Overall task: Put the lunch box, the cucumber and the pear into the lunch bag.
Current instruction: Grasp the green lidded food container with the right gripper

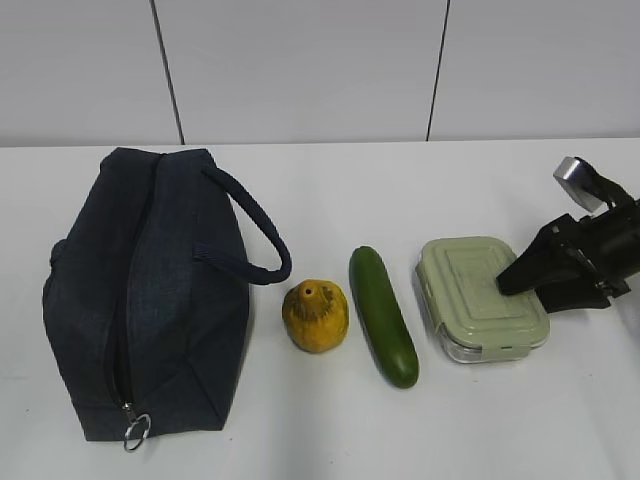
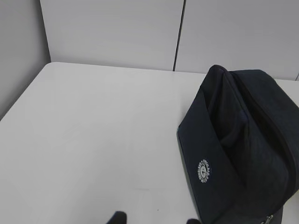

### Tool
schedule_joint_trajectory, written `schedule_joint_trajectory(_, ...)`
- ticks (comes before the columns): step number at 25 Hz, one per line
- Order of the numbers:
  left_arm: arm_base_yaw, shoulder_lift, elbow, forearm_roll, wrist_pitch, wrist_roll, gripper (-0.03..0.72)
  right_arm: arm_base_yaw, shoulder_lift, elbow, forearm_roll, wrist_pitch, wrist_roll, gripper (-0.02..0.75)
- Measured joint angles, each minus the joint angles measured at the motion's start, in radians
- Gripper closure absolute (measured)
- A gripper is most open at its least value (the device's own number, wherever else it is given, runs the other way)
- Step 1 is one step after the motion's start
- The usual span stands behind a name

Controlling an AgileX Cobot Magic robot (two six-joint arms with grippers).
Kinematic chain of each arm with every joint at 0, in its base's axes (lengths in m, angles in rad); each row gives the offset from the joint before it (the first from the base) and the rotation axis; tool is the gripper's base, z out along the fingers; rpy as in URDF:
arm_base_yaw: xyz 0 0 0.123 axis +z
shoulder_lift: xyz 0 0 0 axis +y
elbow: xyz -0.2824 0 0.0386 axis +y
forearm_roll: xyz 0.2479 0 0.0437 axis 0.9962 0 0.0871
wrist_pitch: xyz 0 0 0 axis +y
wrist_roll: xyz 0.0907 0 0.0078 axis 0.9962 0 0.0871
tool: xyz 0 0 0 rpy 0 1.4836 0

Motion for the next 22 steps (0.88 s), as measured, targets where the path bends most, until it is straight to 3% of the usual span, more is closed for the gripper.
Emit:
schedule_joint_trajectory(17, 0.0, 0.0, 0.0, 0.0, 0.0, 0.0, 0.442, 0.0, 0.043, 0.004, 0.078, 0.002, -0.029, 0.19)
schedule_joint_trajectory(22, 0.0, 0.0, 0.0, 0.0, 0.0, 0.0, 0.442, 0.0, 0.045, 0.008, 0.087, 0.008, -0.031, 0.232)
